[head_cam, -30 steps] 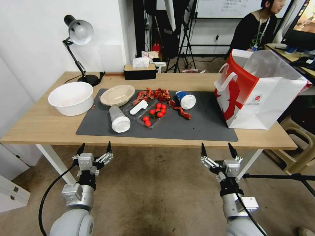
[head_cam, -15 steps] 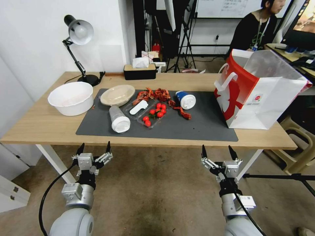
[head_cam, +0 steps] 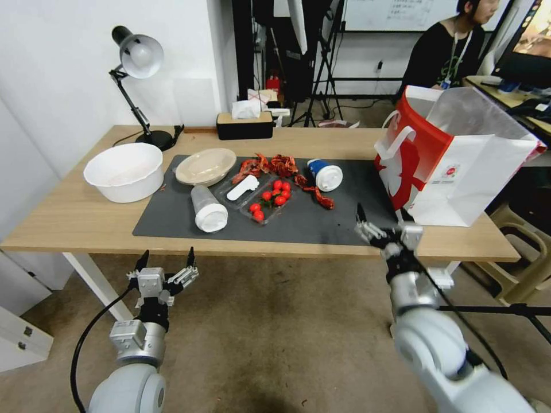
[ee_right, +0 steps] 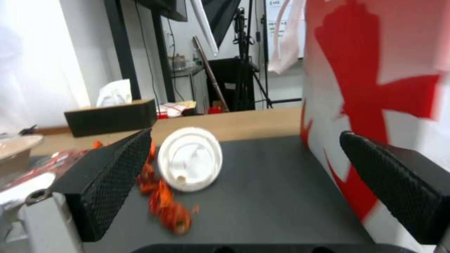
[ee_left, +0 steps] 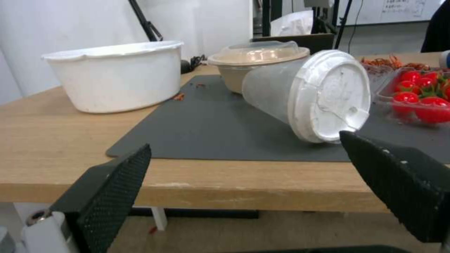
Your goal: Pick up the trash from the table and place it into the takeout bag.
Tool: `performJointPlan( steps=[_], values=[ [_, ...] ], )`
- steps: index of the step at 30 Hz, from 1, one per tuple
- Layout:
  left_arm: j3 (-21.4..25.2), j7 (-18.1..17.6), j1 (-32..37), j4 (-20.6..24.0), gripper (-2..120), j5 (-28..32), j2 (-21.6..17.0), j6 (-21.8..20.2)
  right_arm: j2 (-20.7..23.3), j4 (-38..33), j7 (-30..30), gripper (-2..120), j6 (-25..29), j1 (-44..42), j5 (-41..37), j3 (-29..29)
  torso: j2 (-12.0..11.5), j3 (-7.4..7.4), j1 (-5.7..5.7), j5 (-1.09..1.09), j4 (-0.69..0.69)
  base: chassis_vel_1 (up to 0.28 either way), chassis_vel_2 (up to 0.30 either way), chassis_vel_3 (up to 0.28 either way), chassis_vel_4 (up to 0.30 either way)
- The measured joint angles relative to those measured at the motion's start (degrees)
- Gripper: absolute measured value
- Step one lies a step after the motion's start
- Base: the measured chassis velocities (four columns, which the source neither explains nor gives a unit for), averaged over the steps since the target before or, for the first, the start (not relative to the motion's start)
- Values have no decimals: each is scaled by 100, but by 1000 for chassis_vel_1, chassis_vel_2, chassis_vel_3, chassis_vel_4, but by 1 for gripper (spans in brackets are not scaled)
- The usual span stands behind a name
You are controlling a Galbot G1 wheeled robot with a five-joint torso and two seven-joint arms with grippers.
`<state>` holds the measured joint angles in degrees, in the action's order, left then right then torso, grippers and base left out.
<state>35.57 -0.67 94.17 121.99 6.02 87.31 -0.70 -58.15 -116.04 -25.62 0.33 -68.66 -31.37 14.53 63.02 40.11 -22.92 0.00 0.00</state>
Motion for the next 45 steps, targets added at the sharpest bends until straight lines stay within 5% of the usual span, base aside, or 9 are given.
performJointPlan(
  steps=[18, 45],
  values=[
    [51, 1, 5, -46, 100, -36, 76, 29, 1, 1899, 79, 100, -299, 2491, -1524, -1501, 0, 0, -1, -1, 0, 0, 0, 0, 0],
    [172, -17, -28, -98, 100, 9, 72, 105, -578, 3435, 26, 100, -439, 3620, -1883, -2226, 0, -1, 0, 0, 0, 0, 0, 0, 0]
  ],
)
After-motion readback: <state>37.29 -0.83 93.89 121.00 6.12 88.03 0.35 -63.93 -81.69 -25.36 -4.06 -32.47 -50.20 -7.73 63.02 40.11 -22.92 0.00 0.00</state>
